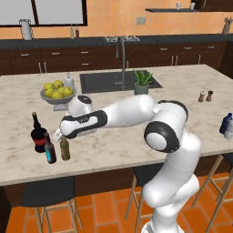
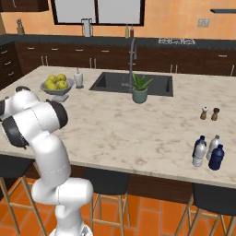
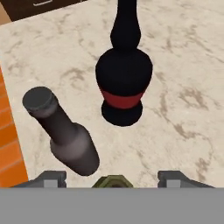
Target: Move the plastic bottles in the middle to the plastics group, and the glass bottles in the middle to the glass group.
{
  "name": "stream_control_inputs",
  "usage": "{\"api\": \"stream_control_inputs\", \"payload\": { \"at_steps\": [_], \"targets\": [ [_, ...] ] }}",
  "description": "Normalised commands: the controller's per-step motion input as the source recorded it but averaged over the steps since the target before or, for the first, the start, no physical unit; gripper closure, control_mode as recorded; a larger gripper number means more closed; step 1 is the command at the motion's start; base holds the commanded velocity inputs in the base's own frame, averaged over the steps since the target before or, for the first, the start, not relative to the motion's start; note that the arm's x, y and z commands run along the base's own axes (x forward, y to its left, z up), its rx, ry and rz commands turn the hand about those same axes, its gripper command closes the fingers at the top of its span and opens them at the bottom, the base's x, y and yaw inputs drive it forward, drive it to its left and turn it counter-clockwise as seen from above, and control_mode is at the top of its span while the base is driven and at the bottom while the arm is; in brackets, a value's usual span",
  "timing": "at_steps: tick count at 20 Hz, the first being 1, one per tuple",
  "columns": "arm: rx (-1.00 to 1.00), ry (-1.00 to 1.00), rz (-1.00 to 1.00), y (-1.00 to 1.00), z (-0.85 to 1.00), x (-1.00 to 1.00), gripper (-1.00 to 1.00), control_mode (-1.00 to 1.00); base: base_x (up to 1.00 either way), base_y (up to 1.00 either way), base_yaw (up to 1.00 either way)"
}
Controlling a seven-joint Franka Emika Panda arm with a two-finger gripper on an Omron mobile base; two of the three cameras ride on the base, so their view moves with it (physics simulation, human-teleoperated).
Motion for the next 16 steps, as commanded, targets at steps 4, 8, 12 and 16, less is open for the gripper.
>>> {"api": "stream_control_inputs", "payload": {
  "at_steps": [4, 8, 12, 16],
  "targets": [
    [0.00, -0.16, -0.02, -0.15, 0.14, 0.00, -1.00, -1.00, 0.00, 0.00, 0.00],
    [0.05, -0.06, -0.06, -0.20, 0.39, -0.08, -1.00, -1.00, 0.00, 0.00, 0.00],
    [0.08, 0.00, -0.13, -0.35, 0.60, 0.00, -1.00, -1.00, 0.00, 0.00, 0.00],
    [0.06, 0.05, -0.21, -0.54, 0.48, 0.00, -1.00, -1.00, 0.00, 0.00, 0.00]
  ]
}}
